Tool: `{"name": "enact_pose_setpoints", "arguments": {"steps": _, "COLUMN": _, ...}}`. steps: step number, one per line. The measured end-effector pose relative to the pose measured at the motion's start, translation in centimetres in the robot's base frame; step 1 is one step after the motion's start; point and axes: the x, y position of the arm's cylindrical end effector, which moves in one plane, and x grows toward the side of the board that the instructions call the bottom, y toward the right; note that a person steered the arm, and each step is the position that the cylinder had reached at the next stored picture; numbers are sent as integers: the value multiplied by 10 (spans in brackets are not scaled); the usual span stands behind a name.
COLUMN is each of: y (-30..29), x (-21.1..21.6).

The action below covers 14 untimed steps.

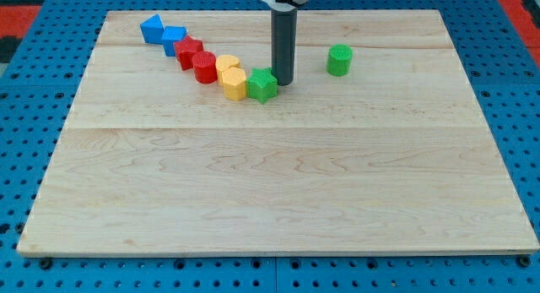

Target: Keep green circle in a diagonal line other blocks

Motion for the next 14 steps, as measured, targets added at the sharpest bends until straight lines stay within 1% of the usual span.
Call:
{"name": "enact_pose_setpoints", "arguments": {"steps": 1, "y": 4, "x": 0}}
{"name": "enact_pose_setpoints", "arguments": {"steps": 2, "y": 30, "x": 0}}
{"name": "enact_pose_setpoints", "arguments": {"steps": 3, "y": 58, "x": -38}}
{"name": "enact_pose_setpoints", "arguments": {"steps": 4, "y": 49, "x": -67}}
{"name": "enact_pose_setpoints", "arguments": {"steps": 5, "y": 49, "x": -81}}
{"name": "enact_pose_setpoints", "arguments": {"steps": 6, "y": 63, "x": -100}}
{"name": "enact_pose_setpoints", "arguments": {"steps": 7, "y": 64, "x": -106}}
{"name": "enact_pose_setpoints", "arguments": {"steps": 8, "y": 72, "x": -94}}
{"name": "enact_pose_setpoints", "arguments": {"steps": 10, "y": 79, "x": -89}}
{"name": "enact_pose_setpoints", "arguments": {"steps": 13, "y": 79, "x": 0}}
{"name": "enact_pose_setpoints", "arguments": {"steps": 14, "y": 79, "x": 0}}
